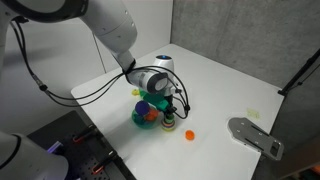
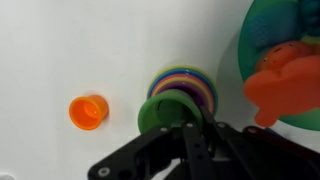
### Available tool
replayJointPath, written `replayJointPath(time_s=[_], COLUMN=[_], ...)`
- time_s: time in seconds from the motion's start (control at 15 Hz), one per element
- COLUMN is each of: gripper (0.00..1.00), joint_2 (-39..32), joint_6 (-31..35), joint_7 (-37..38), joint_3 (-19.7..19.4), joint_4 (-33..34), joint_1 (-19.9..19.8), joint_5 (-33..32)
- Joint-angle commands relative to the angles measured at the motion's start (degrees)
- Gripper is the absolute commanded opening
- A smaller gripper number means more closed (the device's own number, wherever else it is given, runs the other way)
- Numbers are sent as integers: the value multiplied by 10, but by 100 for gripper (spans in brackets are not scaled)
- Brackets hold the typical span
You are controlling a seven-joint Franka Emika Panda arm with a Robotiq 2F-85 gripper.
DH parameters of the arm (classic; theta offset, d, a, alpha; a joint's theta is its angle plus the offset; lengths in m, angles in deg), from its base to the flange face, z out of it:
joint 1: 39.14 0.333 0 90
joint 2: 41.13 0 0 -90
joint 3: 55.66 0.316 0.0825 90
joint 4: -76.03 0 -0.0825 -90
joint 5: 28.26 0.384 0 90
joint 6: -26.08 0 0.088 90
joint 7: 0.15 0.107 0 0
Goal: Put the small orange bowl inside the purple bowl on the pile
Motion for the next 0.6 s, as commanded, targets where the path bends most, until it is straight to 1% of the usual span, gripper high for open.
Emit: replayJointPath(time_s=[0.0, 0.2, 0.27, 0.33, 0.4, 0.53], gripper=[5, 5, 8, 35, 35, 49], joint_2=[4, 6, 7, 8, 9, 12], joint_6=[5, 6, 6, 7, 8, 9], joint_7=[6, 5, 5, 5, 5, 4], joint_3=[5, 7, 7, 7, 6, 5], joint_4=[-4, -7, -8, -8, -9, -11], joint_1=[-5, -5, -6, -6, -6, -6], joint_5=[-10, -9, -8, -9, -9, -10])
